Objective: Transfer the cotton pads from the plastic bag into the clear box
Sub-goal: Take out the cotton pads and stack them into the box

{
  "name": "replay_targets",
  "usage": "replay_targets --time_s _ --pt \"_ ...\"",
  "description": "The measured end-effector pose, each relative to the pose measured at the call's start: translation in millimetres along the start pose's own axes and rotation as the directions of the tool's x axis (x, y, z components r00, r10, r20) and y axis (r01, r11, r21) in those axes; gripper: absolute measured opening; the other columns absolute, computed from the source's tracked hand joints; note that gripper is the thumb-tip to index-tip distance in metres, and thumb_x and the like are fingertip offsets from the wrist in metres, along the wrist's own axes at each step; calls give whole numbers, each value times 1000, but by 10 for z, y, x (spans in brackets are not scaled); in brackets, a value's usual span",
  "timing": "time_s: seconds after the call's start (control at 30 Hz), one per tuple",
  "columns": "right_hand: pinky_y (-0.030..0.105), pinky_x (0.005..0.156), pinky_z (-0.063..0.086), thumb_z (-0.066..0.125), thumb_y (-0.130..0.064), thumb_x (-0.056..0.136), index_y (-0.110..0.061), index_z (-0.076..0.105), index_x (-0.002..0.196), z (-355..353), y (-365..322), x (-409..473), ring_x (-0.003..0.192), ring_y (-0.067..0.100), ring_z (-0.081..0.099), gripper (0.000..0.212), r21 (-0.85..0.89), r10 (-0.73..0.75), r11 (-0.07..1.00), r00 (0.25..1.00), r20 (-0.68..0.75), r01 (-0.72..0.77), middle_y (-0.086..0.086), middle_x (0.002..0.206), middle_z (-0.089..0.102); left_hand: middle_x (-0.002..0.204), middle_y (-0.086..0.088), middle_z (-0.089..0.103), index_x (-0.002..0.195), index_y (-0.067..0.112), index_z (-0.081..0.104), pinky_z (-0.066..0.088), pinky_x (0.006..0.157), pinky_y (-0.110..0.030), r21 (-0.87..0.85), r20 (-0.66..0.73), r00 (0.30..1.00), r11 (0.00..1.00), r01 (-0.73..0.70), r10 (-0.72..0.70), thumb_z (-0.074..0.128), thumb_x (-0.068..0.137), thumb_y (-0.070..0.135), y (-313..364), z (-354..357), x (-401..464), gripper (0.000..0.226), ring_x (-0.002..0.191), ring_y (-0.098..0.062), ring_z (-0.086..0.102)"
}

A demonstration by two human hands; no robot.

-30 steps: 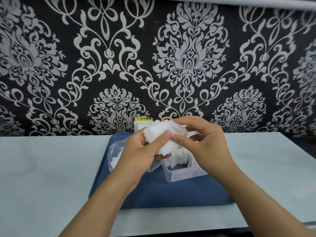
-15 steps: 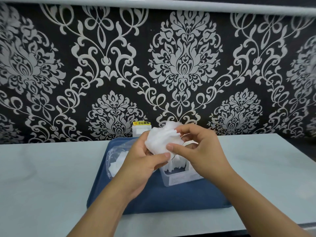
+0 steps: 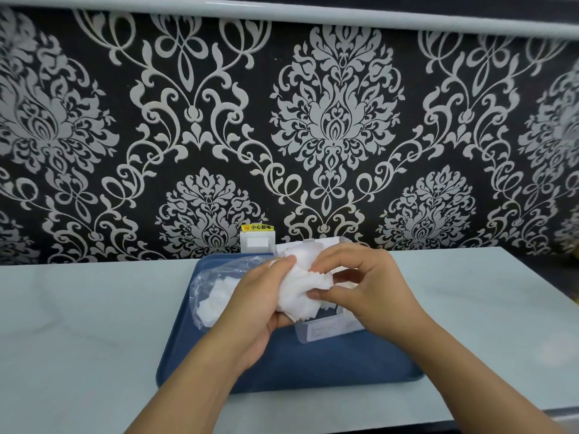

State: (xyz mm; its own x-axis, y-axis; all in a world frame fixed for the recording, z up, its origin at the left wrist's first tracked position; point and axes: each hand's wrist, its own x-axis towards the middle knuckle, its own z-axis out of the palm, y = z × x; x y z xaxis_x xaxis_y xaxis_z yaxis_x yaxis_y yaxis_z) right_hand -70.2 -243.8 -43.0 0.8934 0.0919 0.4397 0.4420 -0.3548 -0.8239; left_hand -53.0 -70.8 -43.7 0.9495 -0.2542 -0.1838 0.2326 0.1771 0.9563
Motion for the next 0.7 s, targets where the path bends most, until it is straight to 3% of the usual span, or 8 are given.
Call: replay_targets --time_s 0.13,0.27,0.33,0.4,0.53,0.67,0.7 --pt "22 77 54 90 0 66 -14 78 86 -4 -21 -4 98 15 68 27 -12 -18 1000 1000 -18 18 -8 97 73 103 -8 79 110 20 72 58 74 -39 5 -4 1000 1000 -22 22 52 102 29 -18 5 2 23 87 -22 72" --pt "27 81 55 88 -4 68 -24 74 106 -5 -91 -7 98 12 66 45 -39 49 998 996 69 -47 -11 105 71 103 -5 79 106 27 74 57 68 -34 22 39 998 999 -41 40 53 102 23 -19 1 -10 22 84 -18 72" --pt "22 81 51 88 -7 67 -28 73 110 4 -97 -3 97 13 63 50 -107 9 994 996 85 0 -13 104 69 103 -5 79 105 29 75 56 62 -31 16 45 998 999 -48 47 54 102 21 -17 9 -19 22 81 -17 71" --pt "19 79 48 88 -8 67 -30 76 101 17 -90 -6 92 13 61 43 -131 -37 990 996 83 48 -11 98 65 103 -7 79 107 27 74 56 61 -31 -21 31 999 999 -43 44 56 101 20 -5 19 -16 20 81 -18 72" --pt "33 80 50 87 -14 67 -24 78 89 -11 -97 -19 90 16 59 26 -93 -53 993 989 135 66 -5 98 60 103 -8 79 112 23 71 60 62 -35 -123 -1 999 991 -48 49 56 101 18 3 11 9 19 85 -22 75" --pt "39 104 42 86 -17 71 -23 75 87 -111 -75 -44 80 20 67 20 -37 0 999 982 189 7 -4 93 73 110 -6 78 116 25 70 61 75 -37 -130 -10 996 987 -94 93 52 103 19 -1 -6 18 22 100 -24 74" --pt "40 101 44 87 -15 71 -22 75 88 -129 -80 -49 76 19 67 23 3 20 1000 982 186 -21 -4 90 74 110 -4 78 117 26 69 61 74 -37 -118 -14 994 986 -113 113 52 104 20 -2 -7 18 23 100 -23 74"
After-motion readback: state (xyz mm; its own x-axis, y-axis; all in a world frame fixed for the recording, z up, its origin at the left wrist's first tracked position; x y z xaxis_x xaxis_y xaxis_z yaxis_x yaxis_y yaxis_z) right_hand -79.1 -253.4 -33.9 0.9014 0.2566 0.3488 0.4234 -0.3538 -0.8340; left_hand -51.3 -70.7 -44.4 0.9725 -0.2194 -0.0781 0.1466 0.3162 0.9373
